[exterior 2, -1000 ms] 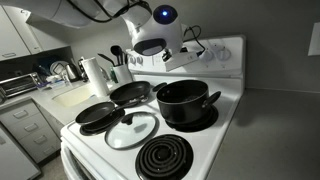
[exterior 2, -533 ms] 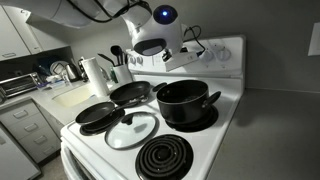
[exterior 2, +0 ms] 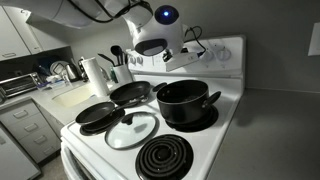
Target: Turn on the stove
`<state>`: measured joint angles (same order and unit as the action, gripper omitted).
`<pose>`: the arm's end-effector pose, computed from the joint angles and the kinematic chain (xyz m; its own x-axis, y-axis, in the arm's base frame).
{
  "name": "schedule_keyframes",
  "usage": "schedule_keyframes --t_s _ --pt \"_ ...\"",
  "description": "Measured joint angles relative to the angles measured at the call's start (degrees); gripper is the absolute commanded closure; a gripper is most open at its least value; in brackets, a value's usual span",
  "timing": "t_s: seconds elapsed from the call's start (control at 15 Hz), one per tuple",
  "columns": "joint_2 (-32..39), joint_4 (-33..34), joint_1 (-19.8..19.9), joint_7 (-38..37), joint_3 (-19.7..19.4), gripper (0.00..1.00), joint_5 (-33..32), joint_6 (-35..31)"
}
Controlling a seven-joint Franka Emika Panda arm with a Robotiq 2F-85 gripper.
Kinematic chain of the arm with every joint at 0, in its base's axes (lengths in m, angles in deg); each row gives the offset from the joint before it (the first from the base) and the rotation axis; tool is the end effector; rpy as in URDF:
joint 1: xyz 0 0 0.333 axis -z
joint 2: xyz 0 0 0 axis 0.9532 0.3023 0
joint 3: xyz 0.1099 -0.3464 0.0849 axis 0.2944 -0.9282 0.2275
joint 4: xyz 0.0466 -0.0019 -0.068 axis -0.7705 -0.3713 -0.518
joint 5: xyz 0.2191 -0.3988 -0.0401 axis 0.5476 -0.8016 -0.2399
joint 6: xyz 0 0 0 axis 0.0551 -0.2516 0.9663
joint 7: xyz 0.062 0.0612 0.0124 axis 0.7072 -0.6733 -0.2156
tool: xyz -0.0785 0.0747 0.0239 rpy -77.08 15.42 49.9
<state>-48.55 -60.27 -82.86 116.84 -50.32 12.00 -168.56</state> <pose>0.7941 -0.1010 0.4275 0.4867 0.3716 0.7906 0.3936 -0.9012 0.1813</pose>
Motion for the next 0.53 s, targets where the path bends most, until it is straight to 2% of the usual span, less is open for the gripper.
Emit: schedule_keyframes --t_s 0.53 --pt "0.4 1.0 1.0 0.0 -0.2 1.0 -0.1 3.4"
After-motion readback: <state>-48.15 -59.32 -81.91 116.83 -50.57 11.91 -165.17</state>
